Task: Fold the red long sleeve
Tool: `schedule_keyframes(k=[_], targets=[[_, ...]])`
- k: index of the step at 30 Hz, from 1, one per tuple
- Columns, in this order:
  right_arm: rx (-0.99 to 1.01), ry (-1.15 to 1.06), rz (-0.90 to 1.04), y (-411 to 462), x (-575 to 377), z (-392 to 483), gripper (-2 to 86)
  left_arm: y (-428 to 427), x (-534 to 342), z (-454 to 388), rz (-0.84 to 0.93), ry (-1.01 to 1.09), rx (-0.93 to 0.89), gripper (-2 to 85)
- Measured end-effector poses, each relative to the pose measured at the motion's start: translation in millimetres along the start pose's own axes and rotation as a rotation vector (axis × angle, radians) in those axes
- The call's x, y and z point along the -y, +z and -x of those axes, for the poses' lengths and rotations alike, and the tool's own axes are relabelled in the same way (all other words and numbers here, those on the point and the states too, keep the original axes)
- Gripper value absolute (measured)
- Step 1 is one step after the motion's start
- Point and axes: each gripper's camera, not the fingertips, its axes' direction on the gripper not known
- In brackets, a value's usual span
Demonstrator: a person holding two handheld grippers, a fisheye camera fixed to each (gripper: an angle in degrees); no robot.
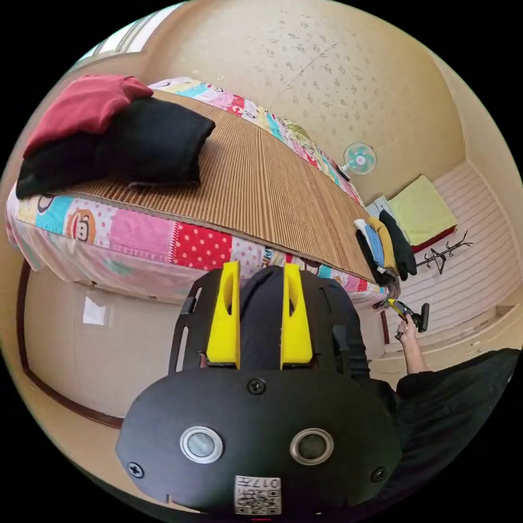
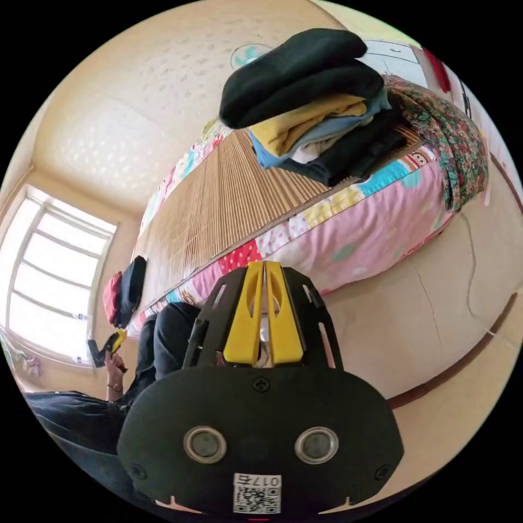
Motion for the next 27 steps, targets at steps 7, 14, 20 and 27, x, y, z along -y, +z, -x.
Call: schedule_keyframes(k=[7,14,20,27], targets=[[0.003,-0.191,-0.188,3,-52,90,0.5,-106,103,70,-0.338,-0.083,0.247,14.3],[0.119,-0.218,-0.165,37,-54,103,0.4,-43,217,141,-0.132,-0.229,0.371,10.4],[0.106,-0.310,-0.137,46,-72,113,0.4,-82,210,163,-0.363,-0.361,-0.230,1.3],[0.205,-0.294,-0.167,40,-62,86,0.4,-193,160,-67,-0.439,0.450,-0.376,1.2]])
